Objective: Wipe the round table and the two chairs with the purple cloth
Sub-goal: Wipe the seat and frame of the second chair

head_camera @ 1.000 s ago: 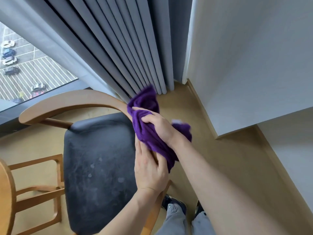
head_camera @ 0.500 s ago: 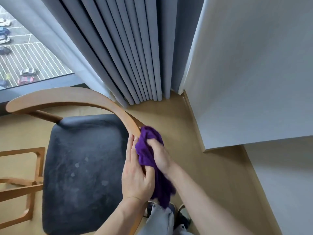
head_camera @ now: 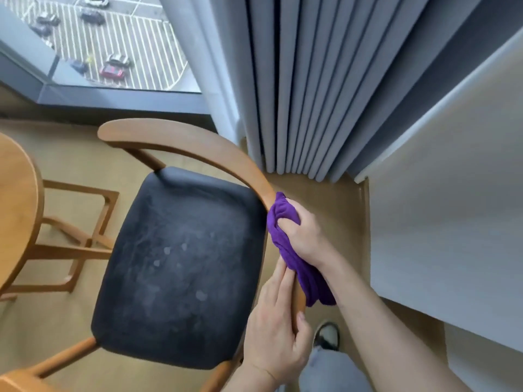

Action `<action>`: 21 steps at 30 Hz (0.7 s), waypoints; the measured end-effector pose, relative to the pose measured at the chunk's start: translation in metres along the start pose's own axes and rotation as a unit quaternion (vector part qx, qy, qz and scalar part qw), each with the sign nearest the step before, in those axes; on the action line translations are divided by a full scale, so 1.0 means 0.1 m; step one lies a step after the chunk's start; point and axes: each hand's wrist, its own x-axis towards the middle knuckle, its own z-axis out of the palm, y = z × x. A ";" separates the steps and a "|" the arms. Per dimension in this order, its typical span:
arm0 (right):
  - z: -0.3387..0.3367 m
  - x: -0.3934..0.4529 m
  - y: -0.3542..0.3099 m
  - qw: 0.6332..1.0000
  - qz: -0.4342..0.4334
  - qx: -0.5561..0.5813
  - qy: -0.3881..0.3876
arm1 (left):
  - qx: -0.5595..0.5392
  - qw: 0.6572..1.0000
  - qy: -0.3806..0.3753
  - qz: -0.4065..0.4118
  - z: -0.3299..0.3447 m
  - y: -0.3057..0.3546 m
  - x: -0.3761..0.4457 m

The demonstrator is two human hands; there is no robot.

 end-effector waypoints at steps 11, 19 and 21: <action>0.17 1.15 -0.67 0.978 -0.082 -0.153 -0.116 | -0.014 0.970 0.220 -0.100 -0.06 0.18 0.87; 0.02 1.18 -0.50 0.983 -0.075 -0.039 -0.165 | -0.137 0.851 0.374 -0.343 -0.47 -0.11 2.45; -0.02 1.12 -0.40 0.982 -0.059 -0.038 -0.173 | -0.106 0.852 0.372 -0.354 -0.59 -0.31 2.62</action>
